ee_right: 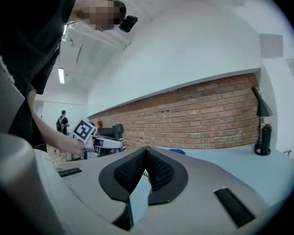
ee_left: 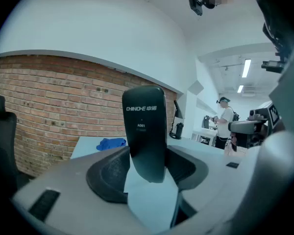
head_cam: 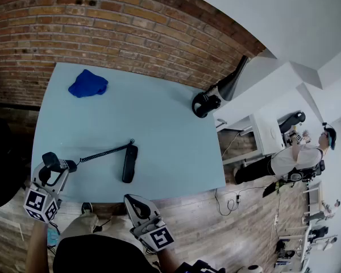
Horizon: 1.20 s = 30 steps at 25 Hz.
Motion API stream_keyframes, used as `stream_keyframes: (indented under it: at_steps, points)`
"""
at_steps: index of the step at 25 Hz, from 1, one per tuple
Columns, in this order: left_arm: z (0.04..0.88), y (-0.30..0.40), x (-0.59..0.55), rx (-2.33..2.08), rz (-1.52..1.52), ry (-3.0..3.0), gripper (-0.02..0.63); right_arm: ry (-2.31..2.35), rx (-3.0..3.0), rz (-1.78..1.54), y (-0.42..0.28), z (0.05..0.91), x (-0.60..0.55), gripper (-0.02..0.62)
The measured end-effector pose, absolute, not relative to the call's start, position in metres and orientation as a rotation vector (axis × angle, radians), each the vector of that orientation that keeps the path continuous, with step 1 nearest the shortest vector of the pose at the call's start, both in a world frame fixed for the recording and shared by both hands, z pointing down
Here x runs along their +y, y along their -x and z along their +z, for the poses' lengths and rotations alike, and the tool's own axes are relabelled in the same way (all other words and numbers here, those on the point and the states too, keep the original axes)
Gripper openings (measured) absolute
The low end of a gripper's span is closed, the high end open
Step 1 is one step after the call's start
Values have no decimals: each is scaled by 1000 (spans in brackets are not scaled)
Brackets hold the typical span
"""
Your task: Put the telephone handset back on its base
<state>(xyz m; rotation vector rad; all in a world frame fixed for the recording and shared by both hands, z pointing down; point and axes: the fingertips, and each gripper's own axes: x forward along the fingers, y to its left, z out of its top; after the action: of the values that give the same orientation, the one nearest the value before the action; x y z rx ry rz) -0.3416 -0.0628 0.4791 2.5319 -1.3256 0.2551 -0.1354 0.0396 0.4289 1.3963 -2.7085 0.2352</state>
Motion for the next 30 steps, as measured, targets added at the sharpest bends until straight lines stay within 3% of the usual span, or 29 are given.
stream_keyframes:
  at_steps: [15,30]
  points:
    - [486,310,-65,-1236,305,-2613,258,-1593,-2682,337,114,435,54,18]
    - [514,258,-28,-1226,385,-2519,258,-1386,-2749,370,105,453,57,18]
